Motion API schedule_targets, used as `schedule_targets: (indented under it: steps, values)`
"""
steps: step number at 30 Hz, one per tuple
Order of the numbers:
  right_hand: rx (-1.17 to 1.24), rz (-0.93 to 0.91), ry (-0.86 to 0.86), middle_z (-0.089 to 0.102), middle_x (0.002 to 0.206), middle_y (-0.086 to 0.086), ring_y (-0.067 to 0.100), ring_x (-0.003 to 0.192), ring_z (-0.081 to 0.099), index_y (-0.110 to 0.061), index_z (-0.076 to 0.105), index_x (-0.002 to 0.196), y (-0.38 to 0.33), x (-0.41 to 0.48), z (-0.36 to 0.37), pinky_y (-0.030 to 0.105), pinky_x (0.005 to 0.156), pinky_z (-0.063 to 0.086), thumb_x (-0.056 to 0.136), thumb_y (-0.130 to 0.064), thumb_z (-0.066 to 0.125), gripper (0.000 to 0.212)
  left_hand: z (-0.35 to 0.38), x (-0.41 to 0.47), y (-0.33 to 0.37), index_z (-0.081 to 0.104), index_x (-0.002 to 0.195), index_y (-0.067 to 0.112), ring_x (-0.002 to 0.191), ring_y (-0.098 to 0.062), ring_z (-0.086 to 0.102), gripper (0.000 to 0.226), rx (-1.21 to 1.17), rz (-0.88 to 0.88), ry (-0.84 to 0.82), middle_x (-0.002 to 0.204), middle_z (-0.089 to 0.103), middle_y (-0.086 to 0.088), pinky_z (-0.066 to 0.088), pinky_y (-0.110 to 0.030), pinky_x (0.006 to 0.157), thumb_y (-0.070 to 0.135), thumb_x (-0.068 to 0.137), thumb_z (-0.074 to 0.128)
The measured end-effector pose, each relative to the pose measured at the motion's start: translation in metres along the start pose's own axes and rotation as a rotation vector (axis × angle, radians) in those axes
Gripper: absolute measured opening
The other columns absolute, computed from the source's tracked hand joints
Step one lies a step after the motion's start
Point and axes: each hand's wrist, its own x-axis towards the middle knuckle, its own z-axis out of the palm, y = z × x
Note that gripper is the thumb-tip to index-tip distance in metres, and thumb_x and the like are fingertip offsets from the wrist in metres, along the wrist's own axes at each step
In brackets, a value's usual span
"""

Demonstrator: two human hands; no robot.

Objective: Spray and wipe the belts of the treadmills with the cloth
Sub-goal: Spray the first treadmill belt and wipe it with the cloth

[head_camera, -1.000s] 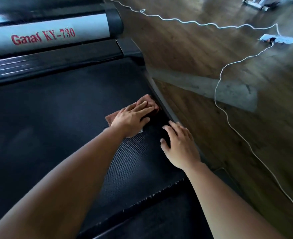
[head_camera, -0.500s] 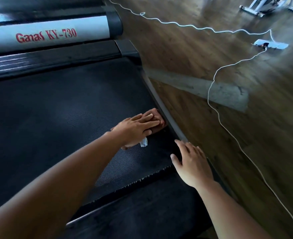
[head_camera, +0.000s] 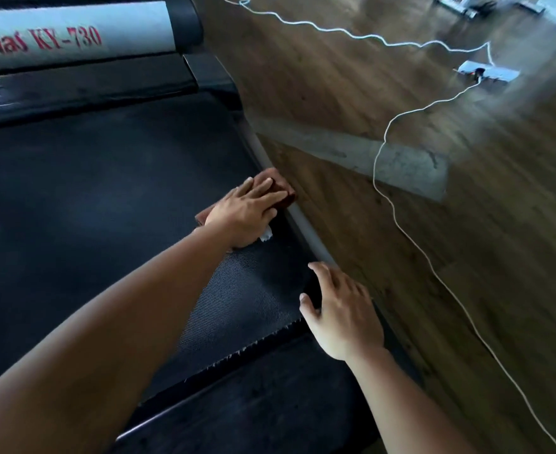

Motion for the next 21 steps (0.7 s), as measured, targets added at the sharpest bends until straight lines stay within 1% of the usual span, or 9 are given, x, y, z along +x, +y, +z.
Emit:
schedule_targets:
  steps: [2,4,9,12,13,16,18,20,21]
  values:
    - [0.003,-0.002,-0.014,0.046,0.148,-0.004,0.018,0.131,0.049,-0.029,0.034,0.145,-0.001,0.0,-0.001,0.041,0.105,0.042,0.092,-0.056,0.03,0.06,0.007,-0.015,0.008,0.026,0.15,0.055,0.155,-0.017,-0.001,0.046,0.018,0.068,0.005,0.167,0.009,0.013,0.008,-0.042,0.126,0.05,0.105,0.033]
    - [0.014,-0.005,-0.019,0.047,0.147,-0.004,0.018,0.131,0.049,-0.029,0.034,0.145,-0.001,0.0,-0.003,0.042,0.105,0.043,0.091,-0.054,0.031,0.059,0.011,-0.029,0.015,0.026,0.151,0.054,0.155,-0.017,0.0,0.046,0.013,0.089,0.002,0.167,0.009,0.013,0.008,-0.041,0.126,0.051,0.105,0.032]
    - [0.102,0.061,0.008,0.054,0.138,0.0,0.021,0.125,0.052,-0.024,0.042,0.132,-0.001,-0.002,-0.005,0.039,0.105,0.041,0.091,-0.032,0.051,0.043,0.017,-0.072,0.036,0.023,0.151,0.054,0.155,-0.016,0.001,0.047,0.002,0.119,-0.009,0.167,0.008,0.015,0.007,-0.037,0.126,0.05,0.106,0.032]
    - [0.132,0.105,0.031,0.057,0.131,0.002,0.023,0.122,0.052,-0.021,0.046,0.125,-0.002,-0.003,-0.007,0.037,0.103,0.039,0.091,-0.025,0.053,0.035,0.022,-0.105,0.044,0.019,0.152,0.054,0.155,-0.015,-0.002,0.048,0.024,0.134,-0.047,0.167,0.004,0.015,0.006,-0.037,0.126,0.051,0.105,0.03]
    - [0.14,0.116,0.042,0.058,0.13,0.003,0.023,0.121,0.052,-0.02,0.048,0.124,-0.003,-0.003,-0.007,0.037,0.103,0.039,0.09,-0.023,0.053,0.034,0.025,-0.117,0.044,0.017,0.152,0.054,0.155,-0.015,-0.004,0.049,0.044,0.171,-0.058,0.166,0.002,0.015,0.006,-0.038,0.126,0.053,0.105,0.026]
    - [0.154,0.132,0.066,0.06,0.128,0.005,0.025,0.12,0.053,-0.019,0.05,0.124,-0.003,-0.004,-0.007,0.037,0.102,0.038,0.089,-0.02,0.052,0.035,0.029,-0.147,0.029,0.01,0.153,0.054,0.155,-0.016,-0.004,0.052,0.154,0.372,-0.105,0.165,0.0,0.014,0.004,-0.037,0.126,0.059,0.101,0.013]
    - [0.157,0.13,0.061,0.059,0.13,0.004,0.024,0.121,0.052,-0.019,0.049,0.127,-0.003,-0.004,-0.007,0.036,0.103,0.037,0.09,-0.02,0.05,0.037,0.024,-0.152,0.012,0.004,0.151,0.057,0.154,-0.014,-0.008,0.051,0.217,0.436,-0.153,0.164,-0.006,0.018,0.0,-0.036,0.125,0.06,0.1,0.01]
    - [0.154,0.132,0.045,0.056,0.136,0.003,0.023,0.123,0.051,-0.019,0.048,0.132,-0.003,-0.003,-0.008,0.035,0.104,0.035,0.093,-0.021,0.047,0.039,0.018,-0.144,-0.003,-0.001,0.148,0.063,0.153,-0.012,-0.011,0.05,0.24,0.394,-0.172,0.163,-0.01,0.022,-0.001,-0.036,0.126,0.062,0.098,0.006]
    - [0.155,0.133,0.038,0.055,0.139,0.002,0.023,0.124,0.051,-0.02,0.046,0.135,-0.004,-0.004,-0.008,0.035,0.104,0.036,0.094,-0.022,0.045,0.041,0.016,-0.137,-0.006,0.0,0.147,0.064,0.154,-0.013,-0.009,0.051,0.222,0.343,-0.151,0.163,-0.008,0.021,0.002,-0.038,0.127,0.064,0.097,0.005]
